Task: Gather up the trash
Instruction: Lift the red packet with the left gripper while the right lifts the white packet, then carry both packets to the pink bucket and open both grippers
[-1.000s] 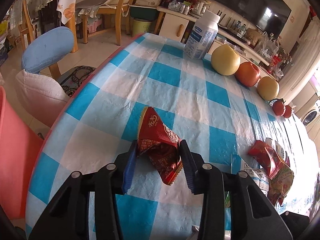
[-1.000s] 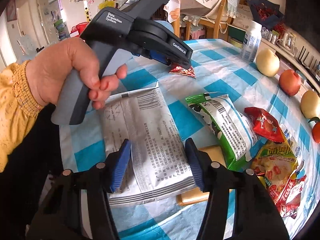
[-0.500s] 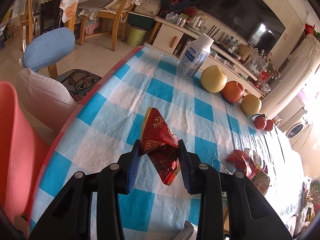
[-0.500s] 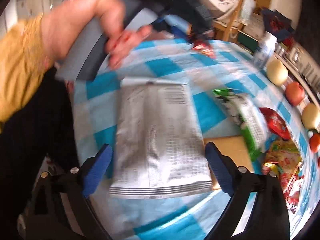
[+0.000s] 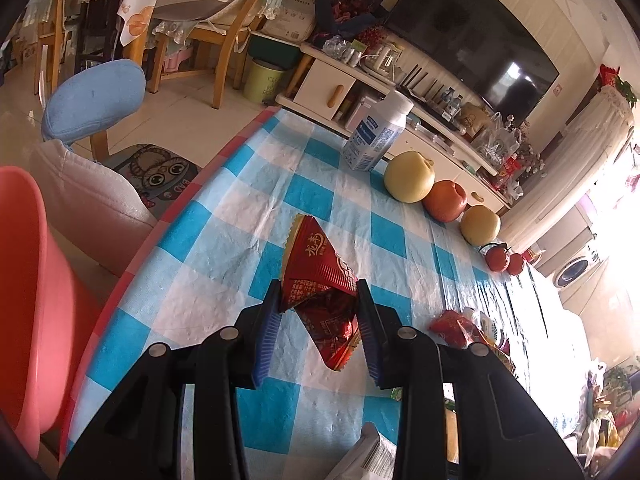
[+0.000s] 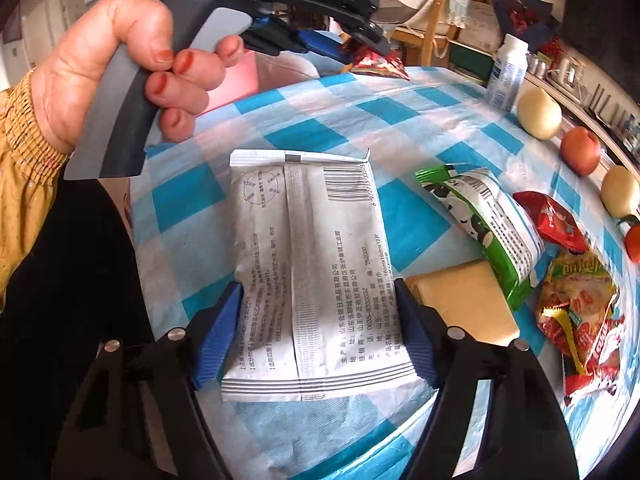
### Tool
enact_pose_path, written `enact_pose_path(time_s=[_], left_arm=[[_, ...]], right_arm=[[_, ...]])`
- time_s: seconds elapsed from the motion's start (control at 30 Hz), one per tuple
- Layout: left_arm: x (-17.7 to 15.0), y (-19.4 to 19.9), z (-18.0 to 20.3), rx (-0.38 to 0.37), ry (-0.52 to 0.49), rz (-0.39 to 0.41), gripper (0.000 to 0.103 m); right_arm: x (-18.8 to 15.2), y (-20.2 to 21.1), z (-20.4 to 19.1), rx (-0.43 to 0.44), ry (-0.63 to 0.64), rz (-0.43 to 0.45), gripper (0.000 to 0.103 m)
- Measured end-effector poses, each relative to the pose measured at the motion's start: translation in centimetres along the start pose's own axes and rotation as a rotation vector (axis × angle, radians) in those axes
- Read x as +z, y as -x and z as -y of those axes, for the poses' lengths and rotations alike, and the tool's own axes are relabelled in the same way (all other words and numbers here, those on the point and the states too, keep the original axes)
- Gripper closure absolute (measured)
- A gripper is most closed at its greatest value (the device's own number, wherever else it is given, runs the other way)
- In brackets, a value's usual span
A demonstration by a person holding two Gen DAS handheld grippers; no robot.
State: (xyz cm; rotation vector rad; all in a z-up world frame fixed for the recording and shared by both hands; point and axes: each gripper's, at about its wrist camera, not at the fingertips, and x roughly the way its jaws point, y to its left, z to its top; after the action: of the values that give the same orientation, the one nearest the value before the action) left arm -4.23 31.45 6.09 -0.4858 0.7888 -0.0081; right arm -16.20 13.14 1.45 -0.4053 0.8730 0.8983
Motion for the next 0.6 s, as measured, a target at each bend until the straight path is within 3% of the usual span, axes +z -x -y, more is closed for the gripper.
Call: enact_pose_path(time_s=[0.33,0.6], left_arm=[[0.5,1.5,-1.1,-0.027,0.036,0.03,0.065],[1.2,3.7,-2.2,-0.034,0.061,0.08,0.065]], right_arm=[[0.4,0.2,-0.8,-0.056,-0.058,0.004,0.041],[2.2,1.2,-1.3,-0.088,-0.1,0.034,0.043]])
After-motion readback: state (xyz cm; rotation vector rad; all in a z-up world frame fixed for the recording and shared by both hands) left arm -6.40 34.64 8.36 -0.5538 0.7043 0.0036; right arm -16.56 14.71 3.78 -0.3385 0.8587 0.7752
